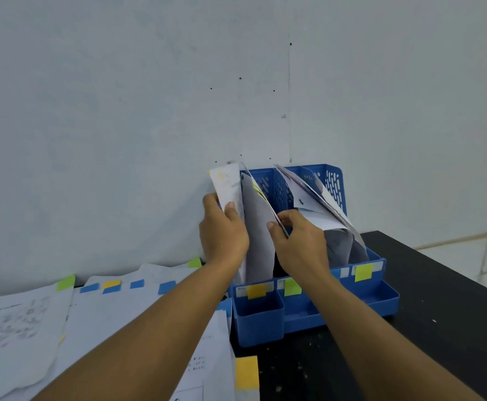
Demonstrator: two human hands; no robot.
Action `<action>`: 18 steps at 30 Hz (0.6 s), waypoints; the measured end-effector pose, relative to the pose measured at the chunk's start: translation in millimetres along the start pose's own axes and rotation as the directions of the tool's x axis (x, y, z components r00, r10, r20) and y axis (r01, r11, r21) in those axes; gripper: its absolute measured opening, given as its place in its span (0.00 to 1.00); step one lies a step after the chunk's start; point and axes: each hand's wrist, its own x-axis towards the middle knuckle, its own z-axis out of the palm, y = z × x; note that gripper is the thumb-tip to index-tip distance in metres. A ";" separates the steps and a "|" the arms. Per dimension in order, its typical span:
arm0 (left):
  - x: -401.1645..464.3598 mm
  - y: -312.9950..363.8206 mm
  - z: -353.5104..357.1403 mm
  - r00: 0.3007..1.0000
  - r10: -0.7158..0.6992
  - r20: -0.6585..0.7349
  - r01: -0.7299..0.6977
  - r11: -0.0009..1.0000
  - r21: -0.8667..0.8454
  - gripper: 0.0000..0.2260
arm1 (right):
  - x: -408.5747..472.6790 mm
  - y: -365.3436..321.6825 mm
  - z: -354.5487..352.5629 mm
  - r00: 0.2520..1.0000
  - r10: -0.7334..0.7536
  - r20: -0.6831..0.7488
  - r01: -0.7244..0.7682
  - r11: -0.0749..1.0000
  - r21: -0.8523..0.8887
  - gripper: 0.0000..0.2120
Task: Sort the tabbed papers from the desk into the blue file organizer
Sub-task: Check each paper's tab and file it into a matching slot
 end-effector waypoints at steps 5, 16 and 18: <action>-2.4 -6.0 3.8 0.947 -0.207 0.245 0.229 0.971 -0.065 0.14 | -5.5 0.7 -1.1 1.000 0.008 0.004 -0.008 0.999 0.039 0.17; -8.1 -22.5 -37.6 0.867 -0.259 0.426 0.365 0.911 -0.190 0.18 | -17.7 -5.9 4.4 0.997 -0.080 -0.003 0.080 0.996 -0.031 0.19; -14.3 -33.3 -60.4 0.870 -0.256 0.421 0.333 0.935 -0.120 0.17 | -30.1 -9.5 6.3 0.989 -0.136 -0.051 0.134 0.990 -0.037 0.19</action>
